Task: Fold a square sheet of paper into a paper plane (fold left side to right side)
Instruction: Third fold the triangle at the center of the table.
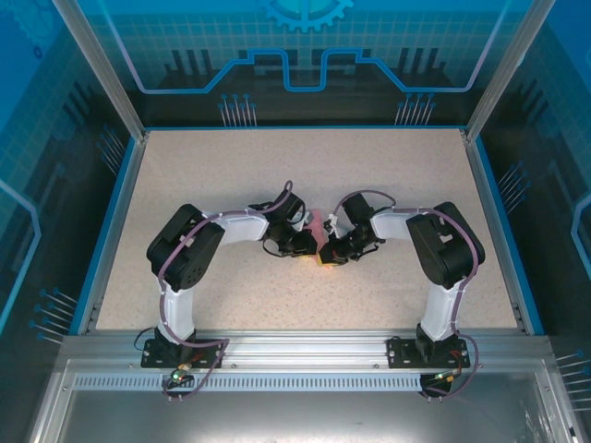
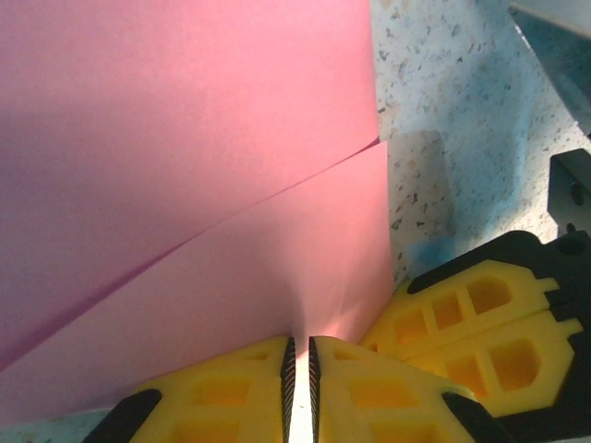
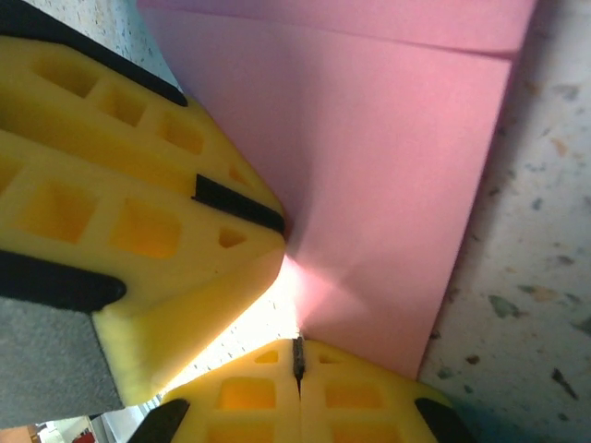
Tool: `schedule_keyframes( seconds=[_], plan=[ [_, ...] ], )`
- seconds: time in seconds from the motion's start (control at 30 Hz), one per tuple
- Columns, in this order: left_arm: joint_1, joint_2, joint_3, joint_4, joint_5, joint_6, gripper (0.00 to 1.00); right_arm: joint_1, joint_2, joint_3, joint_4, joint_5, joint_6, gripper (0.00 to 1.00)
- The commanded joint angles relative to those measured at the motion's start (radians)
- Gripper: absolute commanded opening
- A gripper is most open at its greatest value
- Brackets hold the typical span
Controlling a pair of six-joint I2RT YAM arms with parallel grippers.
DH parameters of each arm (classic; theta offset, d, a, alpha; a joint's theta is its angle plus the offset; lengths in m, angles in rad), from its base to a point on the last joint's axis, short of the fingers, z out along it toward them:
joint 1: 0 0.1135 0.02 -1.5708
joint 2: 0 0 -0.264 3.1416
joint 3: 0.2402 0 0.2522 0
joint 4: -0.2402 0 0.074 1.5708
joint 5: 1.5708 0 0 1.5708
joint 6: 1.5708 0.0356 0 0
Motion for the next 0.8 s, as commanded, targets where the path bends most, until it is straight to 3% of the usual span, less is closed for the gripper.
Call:
schedule_keyframes(
  seconds=[0.0, 0.77],
  plan=[
    [0.007, 0.022, 0.026, -0.065, -0.116, 0.058, 0.16, -0.001, 0.068, -0.033, -0.104, 0.154, -0.013, 0.0],
    [0.211, 0.0, -0.045, -0.13, -0.26, 0.2, 0.15, -0.007, 0.051, -0.066, -0.073, 0.108, -0.021, 0.0]
  ],
)
